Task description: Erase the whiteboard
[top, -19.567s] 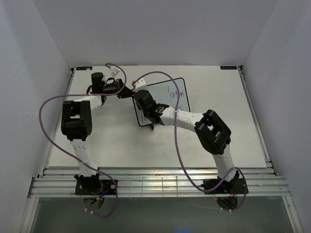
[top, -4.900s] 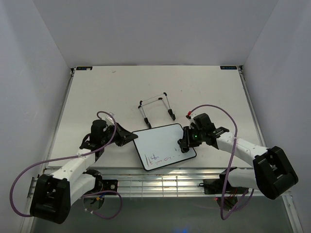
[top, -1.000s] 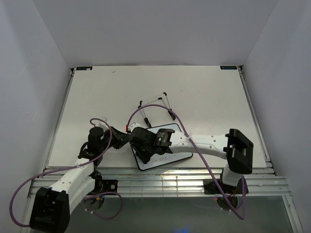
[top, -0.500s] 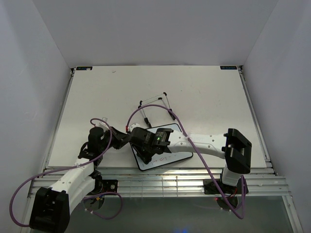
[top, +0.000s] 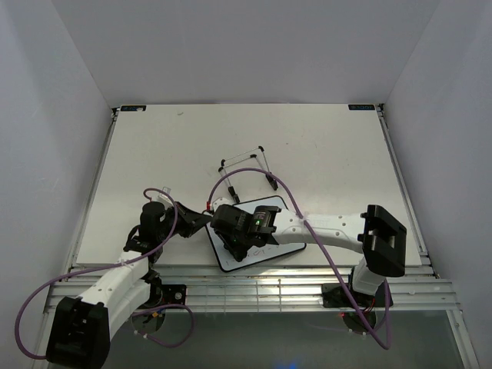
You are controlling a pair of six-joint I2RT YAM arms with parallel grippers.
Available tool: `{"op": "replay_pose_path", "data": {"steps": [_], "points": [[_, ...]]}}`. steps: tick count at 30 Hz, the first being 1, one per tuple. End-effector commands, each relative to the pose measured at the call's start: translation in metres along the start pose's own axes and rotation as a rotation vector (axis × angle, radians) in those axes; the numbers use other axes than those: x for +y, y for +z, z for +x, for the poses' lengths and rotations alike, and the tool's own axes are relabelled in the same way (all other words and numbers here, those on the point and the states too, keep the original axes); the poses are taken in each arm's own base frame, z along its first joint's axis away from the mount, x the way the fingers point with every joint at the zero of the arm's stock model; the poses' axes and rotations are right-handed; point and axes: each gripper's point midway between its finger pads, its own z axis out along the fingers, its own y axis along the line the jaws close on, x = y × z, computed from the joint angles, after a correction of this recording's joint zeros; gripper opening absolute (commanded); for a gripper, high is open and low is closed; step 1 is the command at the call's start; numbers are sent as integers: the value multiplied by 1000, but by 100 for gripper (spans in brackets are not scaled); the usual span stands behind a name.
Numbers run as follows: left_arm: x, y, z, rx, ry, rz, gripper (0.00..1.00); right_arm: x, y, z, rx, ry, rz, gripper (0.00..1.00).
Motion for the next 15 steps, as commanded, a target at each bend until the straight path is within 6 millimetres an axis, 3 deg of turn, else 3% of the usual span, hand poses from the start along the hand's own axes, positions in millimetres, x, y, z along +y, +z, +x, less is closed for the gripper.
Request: {"op": "replay_pose_path", "data": {"steps": [1,8,10,13,15], "points": [[10,-1,-4,-29,41,-37,0,-32,-6,39,125,-29,104,8],[10,-1,-4,-29,40,-37,0,-51,-16,42,108,10,144,8],[11,-1,-3,-27,41,-38,0,-52,-26,35,64,24,138,8],[12,-1,-3,-28,39,-40,0,-25,-42,12,-36,10,-3,8],[13,-1,-3,-30,33,-42,0,9,-53,-3,-108,-22,-161,8]]}}
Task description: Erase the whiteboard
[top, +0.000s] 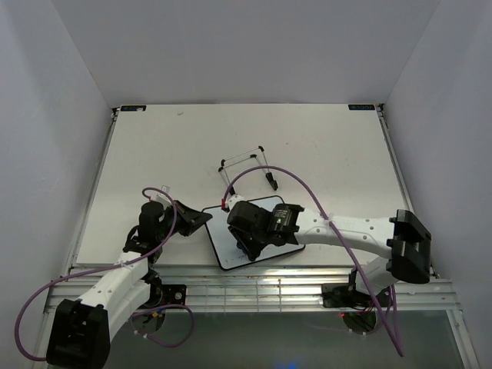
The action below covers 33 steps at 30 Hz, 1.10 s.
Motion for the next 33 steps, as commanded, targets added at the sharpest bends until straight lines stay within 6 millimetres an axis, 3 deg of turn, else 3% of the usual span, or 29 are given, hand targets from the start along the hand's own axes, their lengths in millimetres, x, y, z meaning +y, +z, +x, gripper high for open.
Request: {"op": "replay_pose_path", "data": {"steps": [1,5,10,24,33], "points": [[21,0,0,-19,27,-74,0,51,-29,-26,-135,-61,-237,8],[20,0,0,-18,24,-70,0,81,-30,-18,-119,-161,-297,8],[17,0,-2,-19,35,-71,0,87,-21,-8,-65,-209,-278,8],[15,0,-1,-15,30,-66,0,52,13,11,10,-169,-97,8],[15,-1,-2,-16,31,-66,0,33,20,31,61,-136,-67,8]]}}
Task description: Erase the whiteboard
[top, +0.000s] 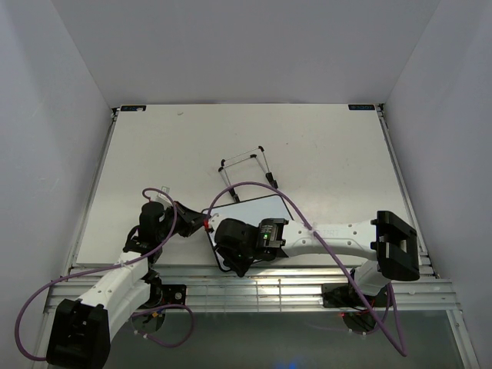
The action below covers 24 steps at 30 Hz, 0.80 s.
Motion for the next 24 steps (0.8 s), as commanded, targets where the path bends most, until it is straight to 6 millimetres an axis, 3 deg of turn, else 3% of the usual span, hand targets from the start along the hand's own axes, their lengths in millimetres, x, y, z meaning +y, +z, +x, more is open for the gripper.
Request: {"op": "replay_pose_path", "data": {"steps": [1,24], "points": [[9,0,-3,-18,30,-41,0,-32,7,33,90,26,100,8],[8,0,3,14,35,-25,0,-142,9,108,157,302,247,8]]}}
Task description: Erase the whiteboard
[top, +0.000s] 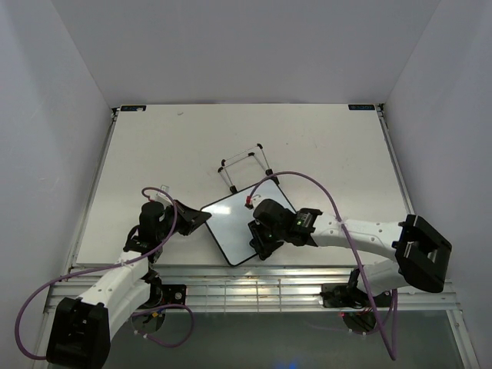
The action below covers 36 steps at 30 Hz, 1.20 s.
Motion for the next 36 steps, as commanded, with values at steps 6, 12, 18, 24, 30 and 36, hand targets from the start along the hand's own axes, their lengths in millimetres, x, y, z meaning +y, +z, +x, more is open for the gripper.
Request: {"op": "replay_pose_path", "data": {"steps": [6,12,18,24,30,36], "points": [[10,0,13,75,26,-26,0,-98,-2,64,192,82,274,8],[9,1,19,120,40,-14,0,-126,-8,54,160,156,316,8],[7,0,24,164,78,-4,0,-151,-13,41,136,208,343,8],[9,-2,29,192,88,-5,0,-168,-13,34,122,236,327,8],[7,-1,39,264,105,31,0,-126,-8,6,49,153,115,8],[8,2,39,289,127,23,0,-65,-10,-24,-42,39,-80,8]]}}
